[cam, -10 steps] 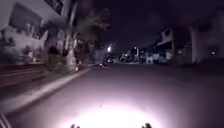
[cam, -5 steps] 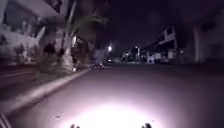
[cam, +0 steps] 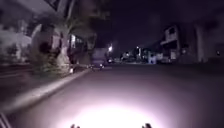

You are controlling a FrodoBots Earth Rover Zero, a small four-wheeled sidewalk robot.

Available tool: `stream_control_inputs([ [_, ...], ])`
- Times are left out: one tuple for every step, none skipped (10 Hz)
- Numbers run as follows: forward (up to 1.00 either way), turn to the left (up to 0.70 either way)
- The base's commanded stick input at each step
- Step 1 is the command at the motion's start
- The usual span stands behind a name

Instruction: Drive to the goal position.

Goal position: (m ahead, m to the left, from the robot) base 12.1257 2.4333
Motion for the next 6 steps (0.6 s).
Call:
stream_control_inputs([
  [0.7,0.0],
  [0.7,0.0],
  [0.7,0.0],
  [0.7,0.0],
  [0.7,0.0],
  [0.7,0.0],
])
